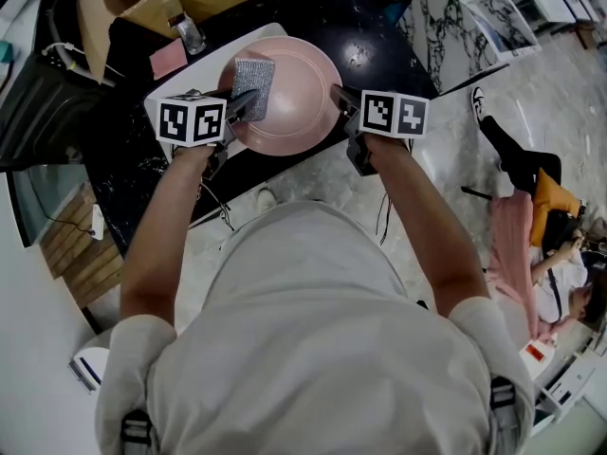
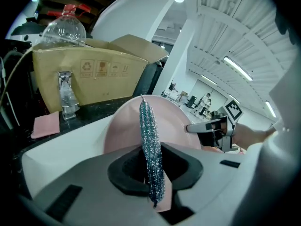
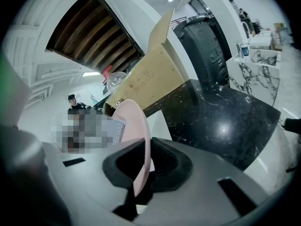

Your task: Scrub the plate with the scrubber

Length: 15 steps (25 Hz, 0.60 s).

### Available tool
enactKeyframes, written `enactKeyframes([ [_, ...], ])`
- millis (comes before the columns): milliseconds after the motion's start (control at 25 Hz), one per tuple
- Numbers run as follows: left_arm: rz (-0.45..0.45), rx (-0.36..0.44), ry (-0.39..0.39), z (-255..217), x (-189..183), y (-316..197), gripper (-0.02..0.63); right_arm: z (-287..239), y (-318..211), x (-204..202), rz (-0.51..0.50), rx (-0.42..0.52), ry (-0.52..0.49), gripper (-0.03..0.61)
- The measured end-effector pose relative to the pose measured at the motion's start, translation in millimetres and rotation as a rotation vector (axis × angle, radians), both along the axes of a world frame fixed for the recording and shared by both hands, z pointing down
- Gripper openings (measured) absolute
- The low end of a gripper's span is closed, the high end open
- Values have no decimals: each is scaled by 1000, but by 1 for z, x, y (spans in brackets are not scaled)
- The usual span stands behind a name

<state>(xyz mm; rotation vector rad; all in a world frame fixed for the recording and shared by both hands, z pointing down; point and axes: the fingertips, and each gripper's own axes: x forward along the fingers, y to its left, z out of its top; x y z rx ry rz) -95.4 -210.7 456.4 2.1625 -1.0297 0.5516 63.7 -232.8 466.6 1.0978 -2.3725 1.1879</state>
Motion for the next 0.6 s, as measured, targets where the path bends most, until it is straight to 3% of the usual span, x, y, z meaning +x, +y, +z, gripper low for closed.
enactKeyframes([
  [360,-67,22,-96,-3,-38,1,67,3,-3,9,22,-7,2,31],
  [440,-63,30,-73,-9,-32,3,67,4,-3,8,24,-9,1,31],
  [600,-2,37,56,-25,9,9,67,4,-4,5,29,-14,-10,25],
])
